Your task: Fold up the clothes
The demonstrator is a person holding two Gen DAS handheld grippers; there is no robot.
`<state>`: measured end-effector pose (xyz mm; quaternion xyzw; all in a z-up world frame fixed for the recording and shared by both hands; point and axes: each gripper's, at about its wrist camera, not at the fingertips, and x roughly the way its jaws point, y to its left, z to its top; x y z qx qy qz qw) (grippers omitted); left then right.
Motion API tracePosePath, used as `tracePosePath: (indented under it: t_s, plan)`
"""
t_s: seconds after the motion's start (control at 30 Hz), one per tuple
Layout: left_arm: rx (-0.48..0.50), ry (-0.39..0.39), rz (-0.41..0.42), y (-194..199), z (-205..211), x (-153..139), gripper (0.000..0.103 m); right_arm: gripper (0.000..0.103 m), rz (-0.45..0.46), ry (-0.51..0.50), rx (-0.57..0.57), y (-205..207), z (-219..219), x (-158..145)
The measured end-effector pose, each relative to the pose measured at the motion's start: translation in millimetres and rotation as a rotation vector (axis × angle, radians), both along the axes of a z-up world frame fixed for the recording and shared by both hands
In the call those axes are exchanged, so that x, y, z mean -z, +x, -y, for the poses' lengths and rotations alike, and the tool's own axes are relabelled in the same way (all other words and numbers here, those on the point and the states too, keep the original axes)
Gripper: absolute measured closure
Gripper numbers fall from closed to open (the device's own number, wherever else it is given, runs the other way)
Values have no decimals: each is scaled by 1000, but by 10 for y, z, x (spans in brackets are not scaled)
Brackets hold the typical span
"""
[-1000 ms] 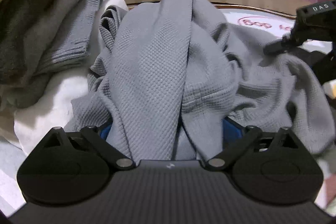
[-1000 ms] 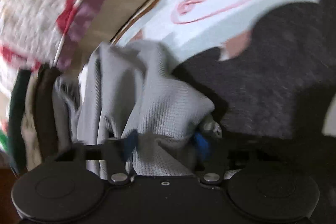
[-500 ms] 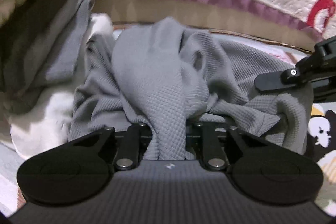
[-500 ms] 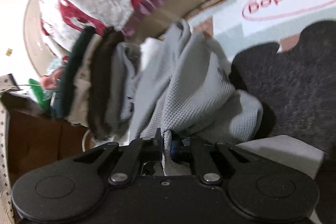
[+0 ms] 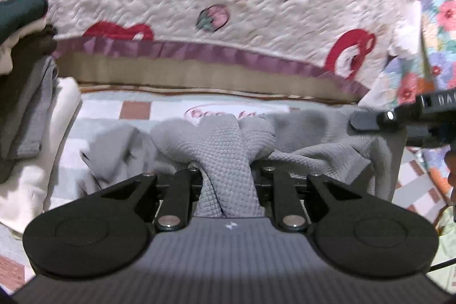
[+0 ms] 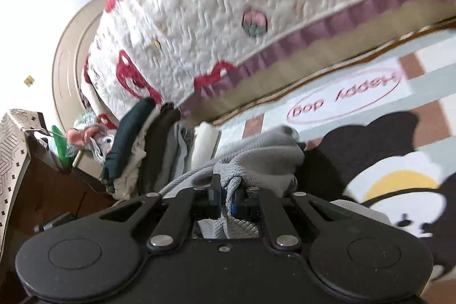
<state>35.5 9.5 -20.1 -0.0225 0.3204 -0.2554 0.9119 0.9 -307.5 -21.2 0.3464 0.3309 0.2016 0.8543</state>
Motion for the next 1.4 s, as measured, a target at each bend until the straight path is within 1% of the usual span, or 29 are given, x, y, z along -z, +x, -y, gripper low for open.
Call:
tracePosePath:
  t_s: [0.07,0.13,0.17,0.27,0.33,0.37,0.4,0.43,0.47,0.5,0.53,0.6,0.67,0.7,0.73,0.8,0.83,0.87,0.9,0.93,0.97,1.0,1.03,1.1,1.13,1.23,1.3,1.37,1.4]
  plan:
    - [36,2,23,-60,84,-104,86,94,6,-64,-8,-153,58,-62]
    - [81,23,26,-106,252,-158,86,94,6,-134,-16,-287,137,-117]
    - [103,34,27,-132,344,-180,86,94,4,-145,-12,-344,205,-132]
    - [160,19,21,-224,525,-273,86,94,14,-146,19,-512,416,-226]
    - [190,-12,11,-288,546,-403,87,94,37,-149,32,-629,517,-357]
    - [203,-15,16,-335,552,-500,87,94,52,-144,25,-690,548,-428]
    - [215,-4,27,-384,574,-595,86,94,79,-130,7,-753,595,-519]
    - [228,36,50,-442,639,-686,86,94,103,-119,-16,-786,639,-598]
    - [246,71,74,-491,719,-768,87,94,109,-126,-33,-769,673,-671]
    - [260,76,87,-502,773,-831,86,94,112,-145,-46,-731,710,-747]
    - [267,79,97,-487,821,-883,86,94,110,-193,-49,-644,748,-823]
    - [246,87,110,-333,896,-926,86,94,129,-312,-51,-394,837,-891]
    - [195,143,123,-42,989,-865,79,95,152,-433,-40,-70,924,-877]
    - [174,182,119,128,1036,-798,71,95,163,-492,-33,99,959,-854]
    - [145,223,107,327,1072,-699,66,95,172,-560,-23,270,979,-819]
    - [80,269,78,683,1060,-488,65,95,168,-751,13,620,943,-678]
    - [61,287,64,861,1018,-410,65,95,152,-840,38,787,927,-561]
    - [35,294,54,979,953,-340,65,95,119,-877,60,899,945,-446]
    - [8,308,53,1059,877,-266,65,94,71,-893,86,994,972,-322]
    - [-21,322,62,1095,787,-198,66,86,40,-904,111,1025,992,-228]
    - [-36,328,70,1101,693,-133,66,81,12,-923,140,1040,1006,-131]
    - [-33,327,64,1095,618,-73,67,72,-4,-957,177,1008,1010,-34]
    - [-29,326,44,1073,534,8,66,63,-14,-970,197,956,1022,43]
    - [-22,317,-4,1029,365,176,65,61,-34,-964,220,820,1040,179]
    - [-22,298,-44,1004,280,278,64,61,-45,-947,221,751,1036,237]
    - [-26,216,-139,926,59,607,61,61,-78,-790,153,539,909,336]
    - [-29,171,-183,863,-25,838,61,60,-98,-713,82,449,685,387]
    - [-20,157,-218,819,-39,1023,61,58,-107,-634,3,370,406,419]
    - [-1,162,-232,794,-22,1096,59,57,-105,-575,-41,327,269,436]
